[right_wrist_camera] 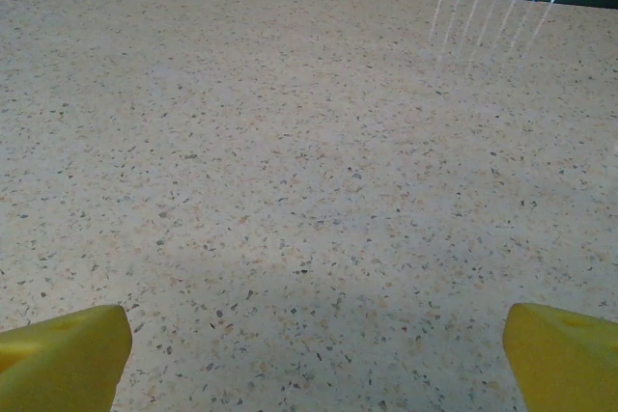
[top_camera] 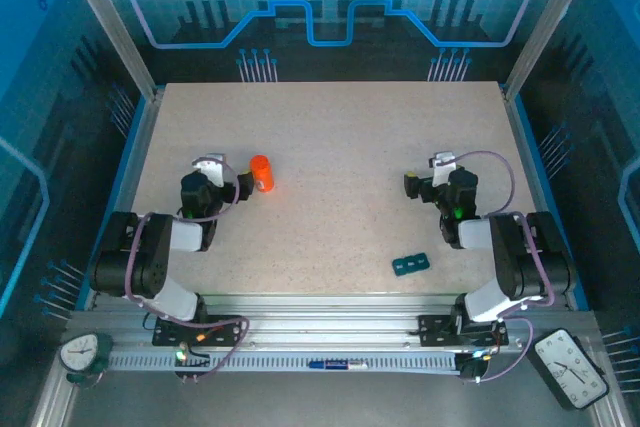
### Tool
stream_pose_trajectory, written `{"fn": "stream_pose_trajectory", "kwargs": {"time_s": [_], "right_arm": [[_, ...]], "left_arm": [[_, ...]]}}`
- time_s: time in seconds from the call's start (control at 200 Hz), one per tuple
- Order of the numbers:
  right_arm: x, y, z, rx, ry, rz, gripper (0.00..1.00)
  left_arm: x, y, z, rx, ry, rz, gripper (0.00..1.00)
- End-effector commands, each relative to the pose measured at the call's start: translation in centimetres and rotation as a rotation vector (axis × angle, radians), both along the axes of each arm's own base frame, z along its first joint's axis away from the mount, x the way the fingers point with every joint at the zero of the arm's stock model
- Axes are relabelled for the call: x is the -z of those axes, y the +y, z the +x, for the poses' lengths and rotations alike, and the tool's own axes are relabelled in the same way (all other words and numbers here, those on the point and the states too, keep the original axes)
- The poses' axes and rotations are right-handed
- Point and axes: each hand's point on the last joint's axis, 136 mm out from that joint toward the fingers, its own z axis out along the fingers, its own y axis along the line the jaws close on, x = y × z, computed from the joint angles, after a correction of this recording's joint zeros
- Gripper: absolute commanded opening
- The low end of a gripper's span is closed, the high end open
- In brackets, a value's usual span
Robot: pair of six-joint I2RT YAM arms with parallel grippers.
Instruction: Sort the pills into containers
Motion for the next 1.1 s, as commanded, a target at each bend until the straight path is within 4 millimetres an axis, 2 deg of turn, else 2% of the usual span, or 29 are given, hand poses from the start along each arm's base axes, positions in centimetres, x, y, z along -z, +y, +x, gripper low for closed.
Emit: {"fn": "stream_pose_trajectory", "kwargs": {"time_s": [0.0, 0.956, 1.031, 1.096], "right_arm": [[-1.1, 0.4, 0.6, -0.014, -0.039, -0.006, 1.0], [-1.2, 0.2, 0.5, -0.027, -0.039, 0.023, 1.0], [-1.7, 0.0, 0.6, -0.001, -0.035, 0.009, 1.0], [-3.1, -0.1, 0.6, 0.026, -0.023, -0.022, 1.0]], "left_arm": [[-0.7, 0.1, 0.5, 0.004, -0.02, 0.005, 0.99], [-0.6, 0.5, 0.6, -0.021, -0.011, 0.004, 0.99], [-1.1, -0.2, 0.5, 0.021, -0.022, 0.007, 0.99], [-1.9, -0.1, 0.3, 0.004, -0.027, 0.016, 0.99]]}}
